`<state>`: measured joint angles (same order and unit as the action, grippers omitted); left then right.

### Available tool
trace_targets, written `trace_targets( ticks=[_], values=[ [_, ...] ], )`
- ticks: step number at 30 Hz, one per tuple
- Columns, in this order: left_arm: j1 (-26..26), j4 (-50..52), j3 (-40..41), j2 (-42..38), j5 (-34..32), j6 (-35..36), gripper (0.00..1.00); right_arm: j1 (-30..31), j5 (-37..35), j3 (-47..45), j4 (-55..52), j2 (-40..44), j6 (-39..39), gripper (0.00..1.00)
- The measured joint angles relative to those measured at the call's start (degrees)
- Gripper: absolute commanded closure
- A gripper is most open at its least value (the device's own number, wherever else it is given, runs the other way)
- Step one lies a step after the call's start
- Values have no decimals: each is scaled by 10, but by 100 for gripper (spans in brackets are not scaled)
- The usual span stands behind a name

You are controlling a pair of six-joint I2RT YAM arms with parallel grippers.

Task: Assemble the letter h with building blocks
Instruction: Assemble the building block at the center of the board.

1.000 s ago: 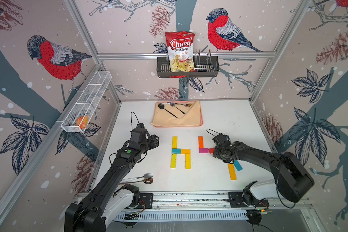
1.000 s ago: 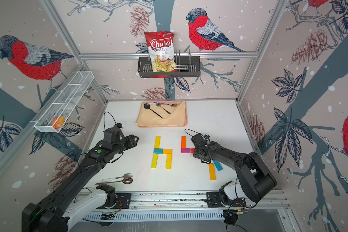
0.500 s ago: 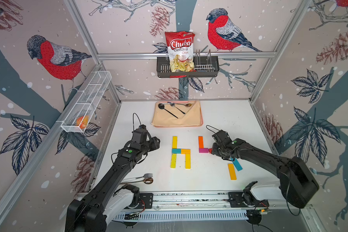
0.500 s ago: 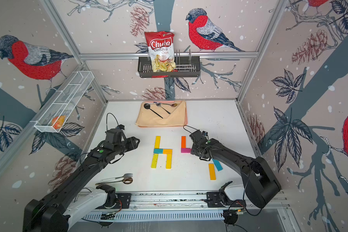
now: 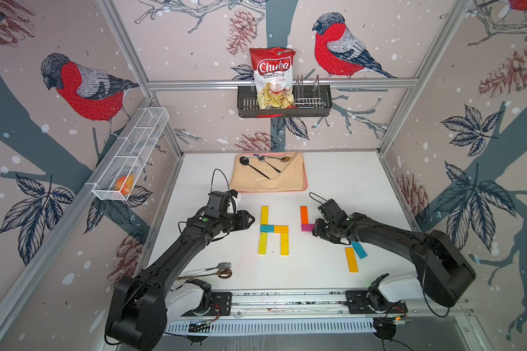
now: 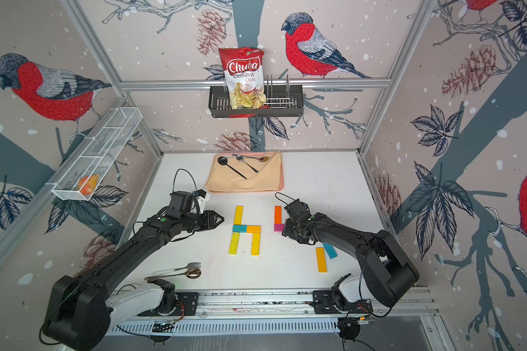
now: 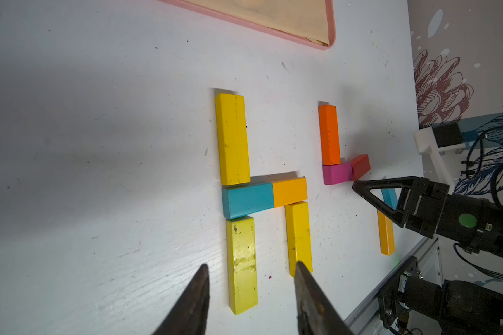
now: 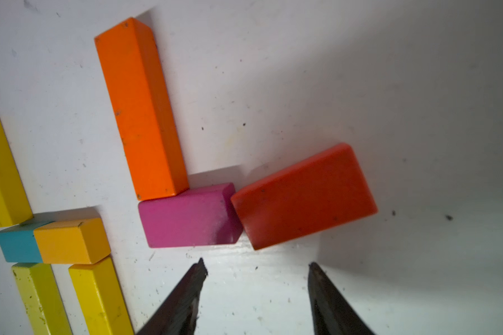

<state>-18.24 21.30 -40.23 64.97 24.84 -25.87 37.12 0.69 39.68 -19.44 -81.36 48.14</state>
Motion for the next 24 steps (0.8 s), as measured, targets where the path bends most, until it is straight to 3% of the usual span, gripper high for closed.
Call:
trace_targets(
  ticks=[24],
  values=[
    [0,0,4,-12,-9,3,54,-13,23,12,37,-19,0,42]
  ],
)
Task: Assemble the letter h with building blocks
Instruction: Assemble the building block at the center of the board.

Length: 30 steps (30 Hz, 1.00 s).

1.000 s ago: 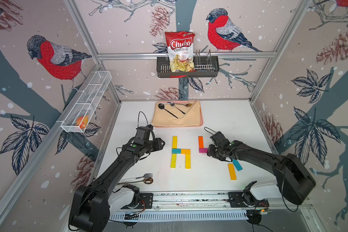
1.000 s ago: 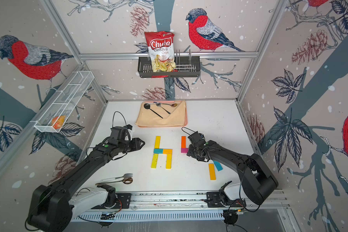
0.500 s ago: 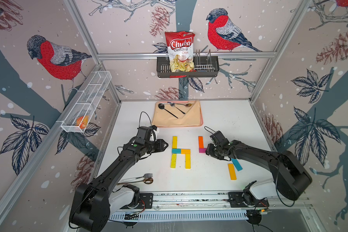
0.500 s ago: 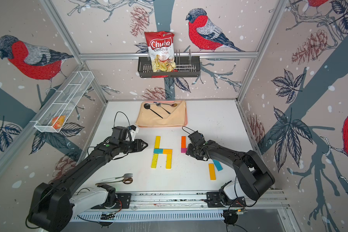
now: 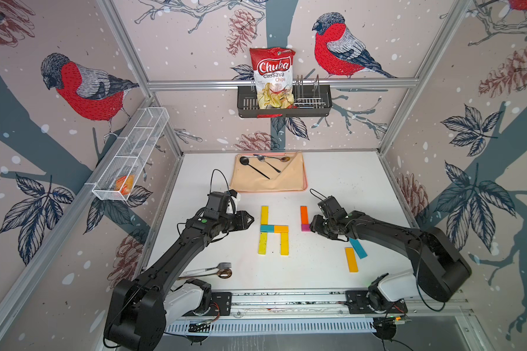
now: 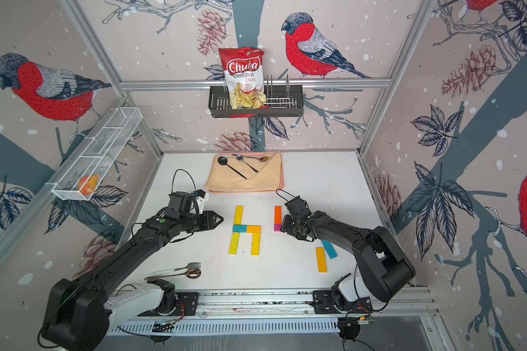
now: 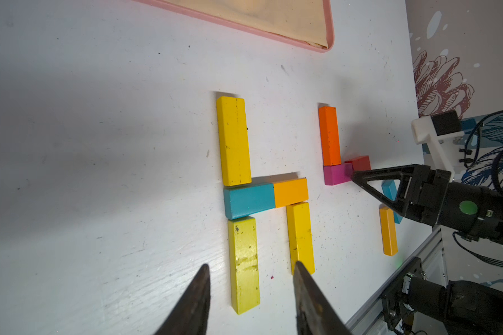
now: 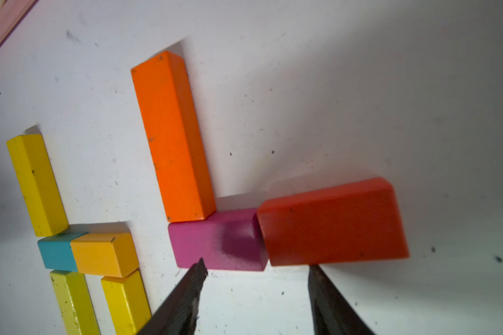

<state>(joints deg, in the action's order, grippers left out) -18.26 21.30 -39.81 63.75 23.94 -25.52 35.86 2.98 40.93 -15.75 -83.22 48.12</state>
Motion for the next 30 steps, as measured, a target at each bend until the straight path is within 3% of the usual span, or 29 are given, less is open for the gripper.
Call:
trace_targets(
  ticks=[5,12,20,30],
  values=[
    [0,0,1,-4,0,0,54,-2,-9,11,-23,30,-1,39],
    [0,0,4,-4,0,0,54,-71,-43,36,-69,43,-26,20],
    [-1,-1,6,-4,0,0,54,-85,-94,114,-105,-68,-62,34],
    [-1,-5,9,-3,0,0,54,-60,-113,112,-111,-120,-78,39]
  ],
)
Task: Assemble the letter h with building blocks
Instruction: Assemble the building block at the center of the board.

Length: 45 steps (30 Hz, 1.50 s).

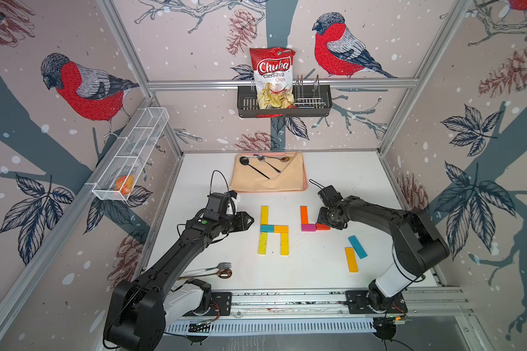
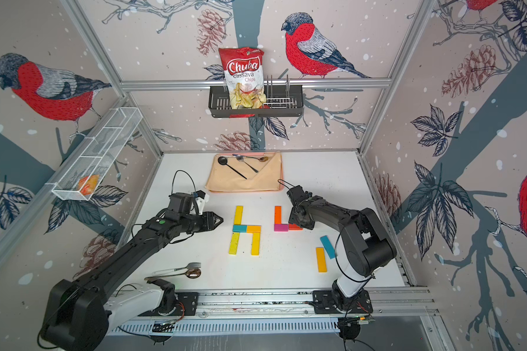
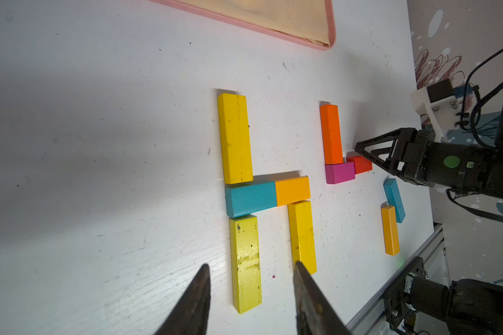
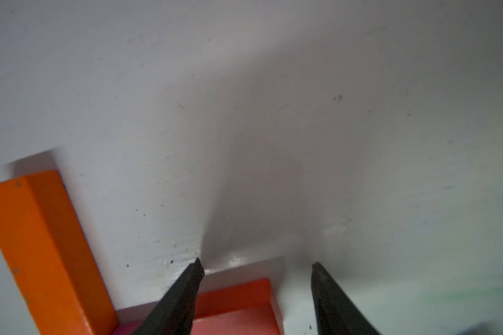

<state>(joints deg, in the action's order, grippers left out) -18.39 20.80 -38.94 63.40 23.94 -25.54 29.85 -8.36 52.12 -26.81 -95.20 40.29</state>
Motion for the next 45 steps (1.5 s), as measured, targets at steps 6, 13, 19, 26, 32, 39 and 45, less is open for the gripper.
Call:
trace_targets(
  ticks=[6,13,19,26,32,39,45],
  values=[
    [-7,-9,0,7,2,0,55,8,-11,-5,6,0,0,40],
    [-28,-10,0,23,14,0,56,10,-13,-13,14,6,2,43],
    [-30,-10,0,24,13,0,56,10,-14,-14,11,10,2,42],
    [-30,-10,0,25,13,0,56,7,-6,-23,13,35,20,25],
    [-31,-10,0,25,13,0,56,5,31,-33,38,38,32,30],
    [-33,-10,0,25,13,0,57,9,59,-44,62,43,36,31],
    [-34,-10,0,26,12,0,56,13,66,-49,68,49,46,32]
  ],
)
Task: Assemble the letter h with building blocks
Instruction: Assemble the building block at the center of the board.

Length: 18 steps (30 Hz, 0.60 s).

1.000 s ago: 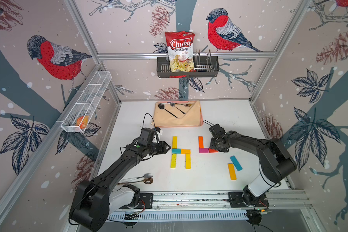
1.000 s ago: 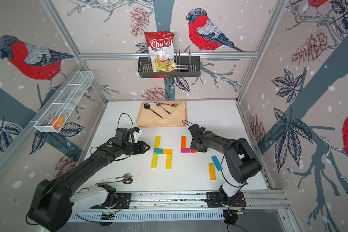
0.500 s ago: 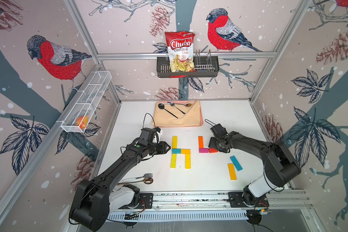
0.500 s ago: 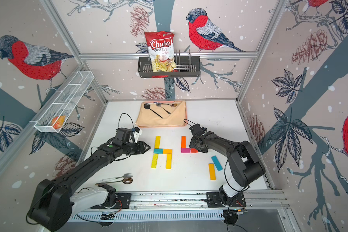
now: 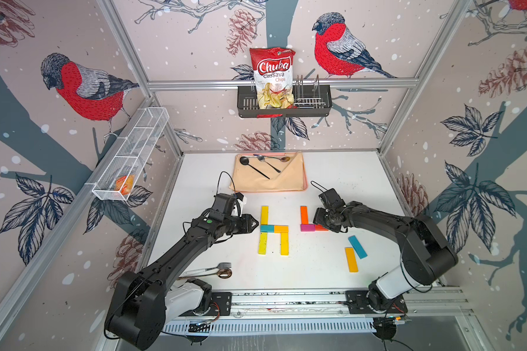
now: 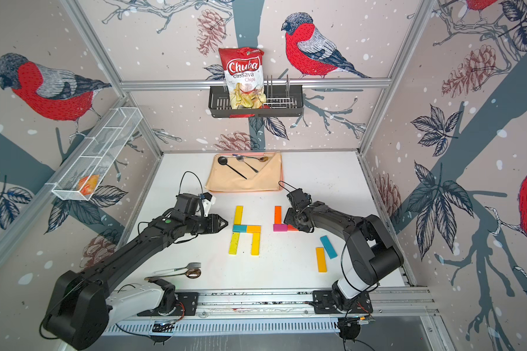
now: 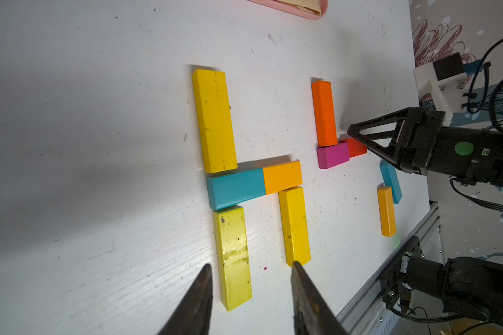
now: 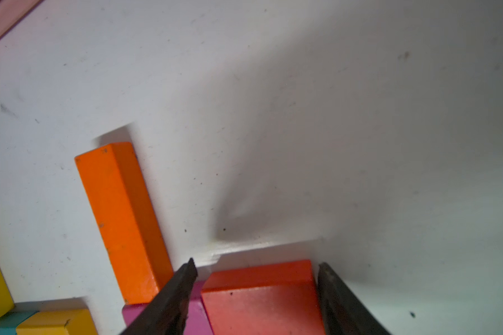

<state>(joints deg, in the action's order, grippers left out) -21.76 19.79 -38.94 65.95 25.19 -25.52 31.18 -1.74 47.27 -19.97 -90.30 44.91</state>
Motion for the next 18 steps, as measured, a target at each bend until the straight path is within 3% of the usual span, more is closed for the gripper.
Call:
trace_targets(
  ticks=[10,18],
  values=[
    [-1,0,0,2,-2,0,56,0,-40,25,-34,-2,2,27],
    [-1,0,0,0,-4,0,57,12,-78,68,-72,-55,-9,34]
  ],
)
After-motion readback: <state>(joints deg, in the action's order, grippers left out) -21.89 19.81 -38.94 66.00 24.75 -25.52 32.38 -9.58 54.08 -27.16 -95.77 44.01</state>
